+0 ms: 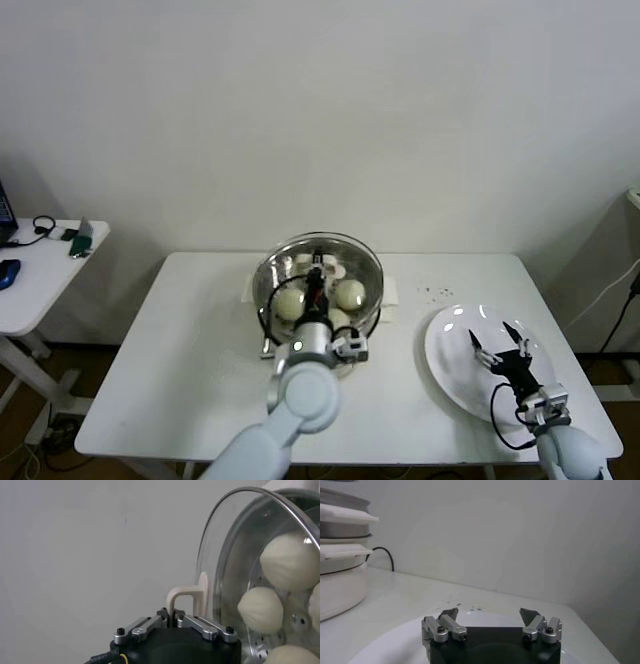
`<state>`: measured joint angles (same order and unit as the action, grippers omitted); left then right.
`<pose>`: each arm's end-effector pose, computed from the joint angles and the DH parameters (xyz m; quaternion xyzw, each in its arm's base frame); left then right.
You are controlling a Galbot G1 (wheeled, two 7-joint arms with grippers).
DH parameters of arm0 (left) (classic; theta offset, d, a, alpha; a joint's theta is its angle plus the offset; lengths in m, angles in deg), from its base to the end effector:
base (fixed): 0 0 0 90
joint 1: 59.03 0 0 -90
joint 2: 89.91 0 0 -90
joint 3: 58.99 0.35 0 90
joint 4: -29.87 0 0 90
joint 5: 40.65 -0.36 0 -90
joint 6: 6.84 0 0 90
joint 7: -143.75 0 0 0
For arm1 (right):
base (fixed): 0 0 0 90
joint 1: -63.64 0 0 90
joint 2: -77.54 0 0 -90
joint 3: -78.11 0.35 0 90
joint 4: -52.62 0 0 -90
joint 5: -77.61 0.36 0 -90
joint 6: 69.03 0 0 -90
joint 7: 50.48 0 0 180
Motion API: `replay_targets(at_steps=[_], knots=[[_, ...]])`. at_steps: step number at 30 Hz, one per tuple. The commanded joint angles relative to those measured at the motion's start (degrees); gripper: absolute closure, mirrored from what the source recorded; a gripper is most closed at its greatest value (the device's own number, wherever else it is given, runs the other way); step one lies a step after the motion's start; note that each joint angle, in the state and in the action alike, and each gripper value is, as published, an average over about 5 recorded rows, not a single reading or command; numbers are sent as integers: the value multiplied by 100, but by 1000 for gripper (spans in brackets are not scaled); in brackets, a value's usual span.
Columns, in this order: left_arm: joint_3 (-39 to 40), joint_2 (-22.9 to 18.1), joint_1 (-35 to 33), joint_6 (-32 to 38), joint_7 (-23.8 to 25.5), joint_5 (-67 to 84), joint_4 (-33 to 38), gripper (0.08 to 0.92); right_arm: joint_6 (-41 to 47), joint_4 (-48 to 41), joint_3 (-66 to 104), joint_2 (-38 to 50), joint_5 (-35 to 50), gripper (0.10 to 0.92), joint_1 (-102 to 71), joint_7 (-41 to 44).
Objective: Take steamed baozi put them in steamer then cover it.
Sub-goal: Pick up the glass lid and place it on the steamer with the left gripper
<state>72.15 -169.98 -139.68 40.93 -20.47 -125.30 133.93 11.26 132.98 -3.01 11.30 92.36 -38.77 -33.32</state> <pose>0.3080 -0.1810 -0.2515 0.0024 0.7270 0.6866 0.0088 0.2665 -0.2154 -0.4205 0.0637 -0.9910 0.0770 0.0895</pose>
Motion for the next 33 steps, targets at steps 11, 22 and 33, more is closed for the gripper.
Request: replay_targets(at_steps=[11, 22, 33], knots=[[116, -37, 206, -207, -22, -142, -550, 854, -28, -19, 47, -40, -4, 203, 26, 7], [170, -42, 214, -239, -102, -29, -627, 854, -49, -44, 31, -116, -59, 203, 42, 12], [157, 53, 229, -272, -167, 100, -691, 854, -65, -35, 55, -106, -63, 203, 34, 17]])
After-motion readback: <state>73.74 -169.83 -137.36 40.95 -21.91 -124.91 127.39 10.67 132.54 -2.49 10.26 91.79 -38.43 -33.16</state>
